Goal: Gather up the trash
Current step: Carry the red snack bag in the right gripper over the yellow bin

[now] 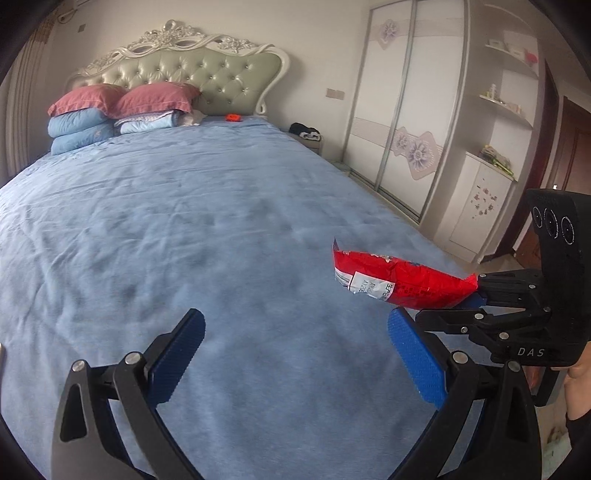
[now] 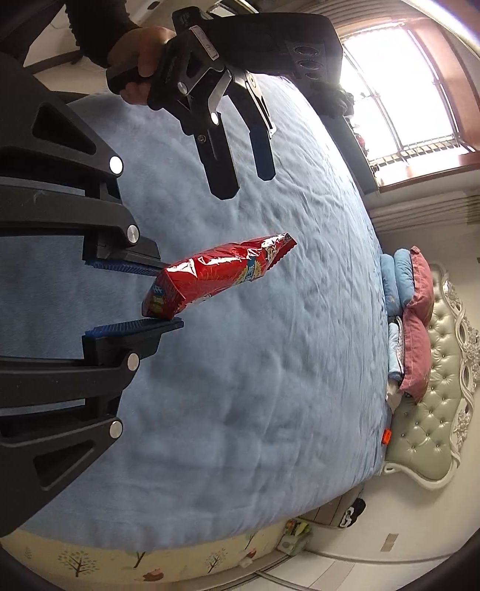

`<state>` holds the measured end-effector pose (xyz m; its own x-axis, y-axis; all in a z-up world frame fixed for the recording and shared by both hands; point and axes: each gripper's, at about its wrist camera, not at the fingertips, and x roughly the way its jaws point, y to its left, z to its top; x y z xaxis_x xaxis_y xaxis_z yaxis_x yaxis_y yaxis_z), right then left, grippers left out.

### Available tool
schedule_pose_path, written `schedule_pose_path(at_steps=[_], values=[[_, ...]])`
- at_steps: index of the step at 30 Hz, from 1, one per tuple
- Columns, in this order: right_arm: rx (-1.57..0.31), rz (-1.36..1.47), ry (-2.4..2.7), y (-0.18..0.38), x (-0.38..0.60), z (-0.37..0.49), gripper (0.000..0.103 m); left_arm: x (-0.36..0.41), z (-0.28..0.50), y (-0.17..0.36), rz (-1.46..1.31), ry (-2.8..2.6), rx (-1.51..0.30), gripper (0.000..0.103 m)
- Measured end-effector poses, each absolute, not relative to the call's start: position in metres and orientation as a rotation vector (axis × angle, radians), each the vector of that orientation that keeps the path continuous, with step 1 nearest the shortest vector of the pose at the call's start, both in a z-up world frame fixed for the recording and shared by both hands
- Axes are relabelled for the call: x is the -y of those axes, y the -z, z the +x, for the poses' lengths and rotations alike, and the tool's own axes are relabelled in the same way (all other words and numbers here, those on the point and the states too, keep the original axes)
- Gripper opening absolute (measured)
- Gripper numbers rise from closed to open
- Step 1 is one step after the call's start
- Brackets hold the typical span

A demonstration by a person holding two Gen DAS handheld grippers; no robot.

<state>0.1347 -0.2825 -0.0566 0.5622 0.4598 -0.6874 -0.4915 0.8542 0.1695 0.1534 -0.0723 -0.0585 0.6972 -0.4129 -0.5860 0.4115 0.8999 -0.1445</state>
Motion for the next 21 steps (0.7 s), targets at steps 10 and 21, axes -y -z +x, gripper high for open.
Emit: schedule_pose_path(at_steps=[10, 21], values=[[-0.769, 0.075, -0.386, 0.067, 0.392, 0.059, 0.023, 0.177, 0.118, 0.070, 0.079, 0.640, -0.693, 0.099], [-0.747, 0.164, -0.176, 0.083, 0.504, -0.027, 0.023, 0.318, 0.067, 0.078, 0.246, 0.885, -0.702, 0.099]])
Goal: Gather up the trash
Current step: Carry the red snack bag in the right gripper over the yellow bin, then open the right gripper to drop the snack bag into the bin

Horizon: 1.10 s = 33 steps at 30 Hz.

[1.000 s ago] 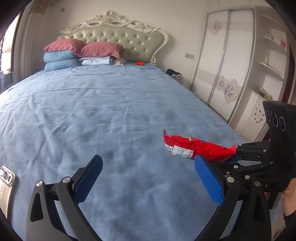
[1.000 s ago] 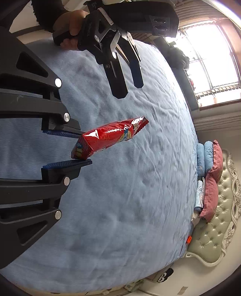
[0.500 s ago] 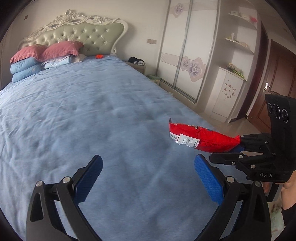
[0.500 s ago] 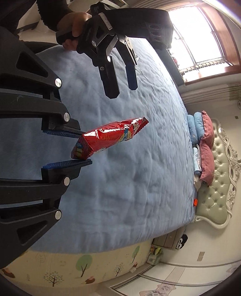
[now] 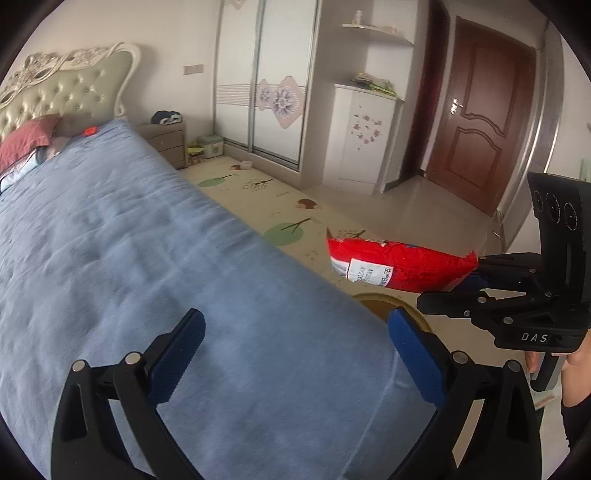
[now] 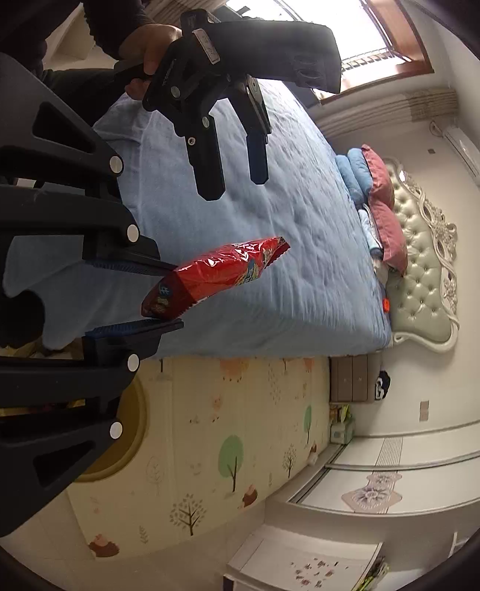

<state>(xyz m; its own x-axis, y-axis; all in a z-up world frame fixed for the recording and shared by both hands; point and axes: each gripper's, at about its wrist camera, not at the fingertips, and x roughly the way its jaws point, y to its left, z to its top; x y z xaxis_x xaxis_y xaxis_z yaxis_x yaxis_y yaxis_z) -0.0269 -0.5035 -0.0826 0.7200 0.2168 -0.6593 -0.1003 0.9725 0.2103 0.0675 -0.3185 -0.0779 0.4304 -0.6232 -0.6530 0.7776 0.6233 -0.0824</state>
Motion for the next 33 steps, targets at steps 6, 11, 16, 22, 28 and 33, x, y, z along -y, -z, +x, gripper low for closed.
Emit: schedule_pose_path(at_steps=[6, 11, 16, 22, 28, 33], values=[[-0.755, 0.219, -0.062, 0.096, 0.553, -0.068, 0.023, 0.391, 0.044, 0.082, 0.333, 1.024, -0.726, 0.099], [-0.808, 0.271, 0.034, 0.130, 0.593, -0.078, 0.021, 0.444, 0.032, 0.092, 0.414, 1.060, -0.750, 0.099], [-0.844, 0.352, 0.064, 0.164, 0.620, -0.086, 0.021, 0.471, 0.020, 0.106, 0.471, 1.099, -0.773, 0.099], [-0.840, 0.368, 0.065, 0.171, 0.628, -0.096, 0.021, 0.480, 0.022, 0.121, 0.497, 1.081, -0.815, 0.099], [-0.808, 0.334, 0.112, 0.160, 0.622, -0.098, 0.021, 0.478, 0.022, 0.117, 0.464, 1.074, -0.772, 0.099], [-0.744, 0.305, 0.133, 0.142, 0.607, -0.102, 0.021, 0.466, 0.022, 0.111, 0.402, 1.074, -0.725, 0.099]])
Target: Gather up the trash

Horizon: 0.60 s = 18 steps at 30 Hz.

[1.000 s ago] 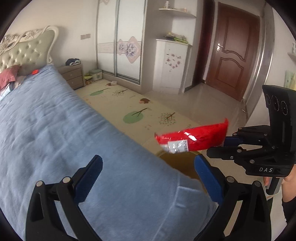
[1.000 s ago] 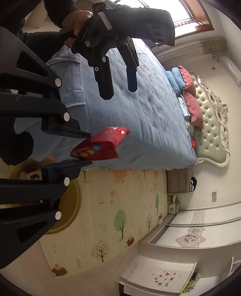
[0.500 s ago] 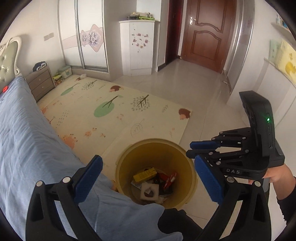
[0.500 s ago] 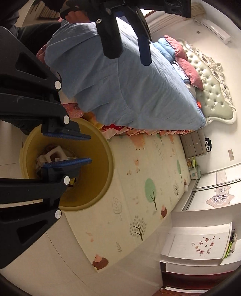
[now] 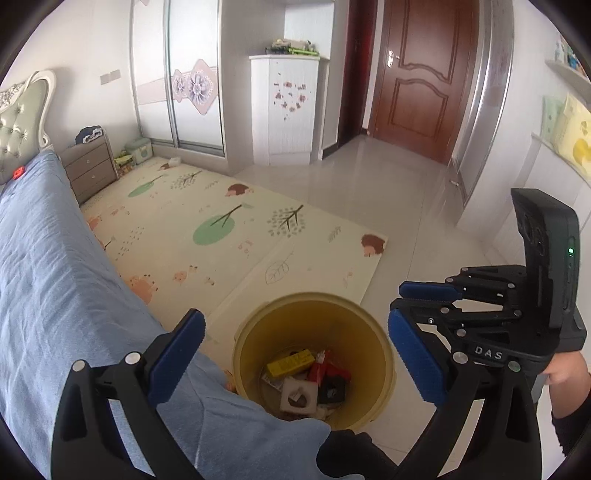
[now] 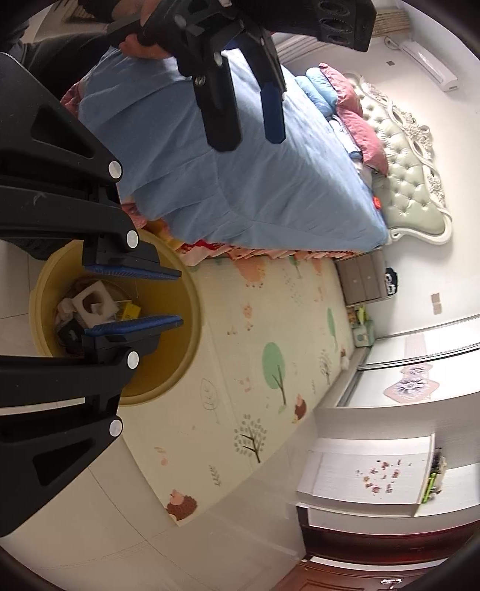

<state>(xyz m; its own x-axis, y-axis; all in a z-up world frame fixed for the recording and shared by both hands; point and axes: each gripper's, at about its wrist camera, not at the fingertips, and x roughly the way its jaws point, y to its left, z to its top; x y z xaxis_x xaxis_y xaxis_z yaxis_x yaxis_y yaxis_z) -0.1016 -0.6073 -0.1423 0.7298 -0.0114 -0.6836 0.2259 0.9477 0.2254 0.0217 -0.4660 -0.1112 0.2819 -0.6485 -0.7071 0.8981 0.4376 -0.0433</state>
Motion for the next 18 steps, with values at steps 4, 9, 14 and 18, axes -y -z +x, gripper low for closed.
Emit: schedule_pose_path(at_steps=[4, 9, 14, 18], values=[[-0.710, 0.285, 0.096, 0.126, 0.595, -0.096, 0.021, 0.448, 0.026, 0.098, 0.350, 1.050, -0.689, 0.099], [-0.676, 0.236, 0.047, 0.103, 0.573, -0.082, 0.021, 0.412, 0.036, 0.079, 0.268, 1.007, -0.649, 0.099], [-0.636, 0.196, -0.021, 0.082, 0.542, -0.063, 0.021, 0.371, 0.050, 0.064, 0.189, 0.946, -0.630, 0.099], [-0.598, 0.152, -0.074, 0.069, 0.508, -0.045, 0.021, 0.333, 0.058, 0.055, 0.146, 0.873, -0.612, 0.099]])
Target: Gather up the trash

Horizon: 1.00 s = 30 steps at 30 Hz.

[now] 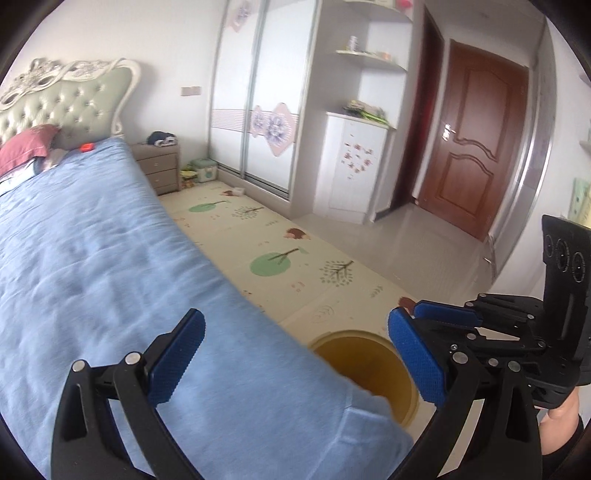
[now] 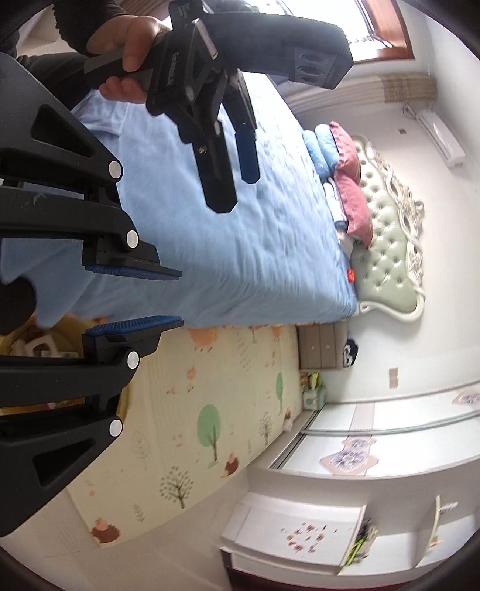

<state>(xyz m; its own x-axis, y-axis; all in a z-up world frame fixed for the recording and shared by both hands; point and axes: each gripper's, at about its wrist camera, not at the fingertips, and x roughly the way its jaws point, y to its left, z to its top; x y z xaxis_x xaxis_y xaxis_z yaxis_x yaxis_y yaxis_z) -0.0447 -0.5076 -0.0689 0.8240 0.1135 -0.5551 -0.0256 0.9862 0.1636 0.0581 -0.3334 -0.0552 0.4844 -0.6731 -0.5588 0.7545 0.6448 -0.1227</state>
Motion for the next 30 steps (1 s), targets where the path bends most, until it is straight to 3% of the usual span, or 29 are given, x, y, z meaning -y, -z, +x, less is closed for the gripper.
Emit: schedule_pose_path(at_steps=[6, 9, 11, 19, 30], values=[[-0.555, 0.105, -0.153, 0.056, 0.447, -0.015, 0.021, 0.260, 0.067, 0.047, 0.082, 0.725, -0.560, 0.099], [-0.545, 0.075, -0.194, 0.053, 0.410, -0.001, 0.026, 0.224, 0.071, 0.043, 0.067, 0.638, -0.528, 0.099], [-0.535, 0.054, -0.206, 0.051, 0.387, 0.006, 0.040, 0.200, 0.073, 0.041, 0.061, 0.585, -0.509, 0.099], [-0.523, 0.036, -0.275, 0.053, 0.317, 0.031, 0.052, 0.107, 0.084, 0.037, 0.027, 0.377, -0.461, 0.099], [-0.458, 0.048, -0.285, 0.046, 0.257, 0.042, 0.093, 0.035, 0.083, 0.034, -0.023, 0.258, -0.420, 0.099]])
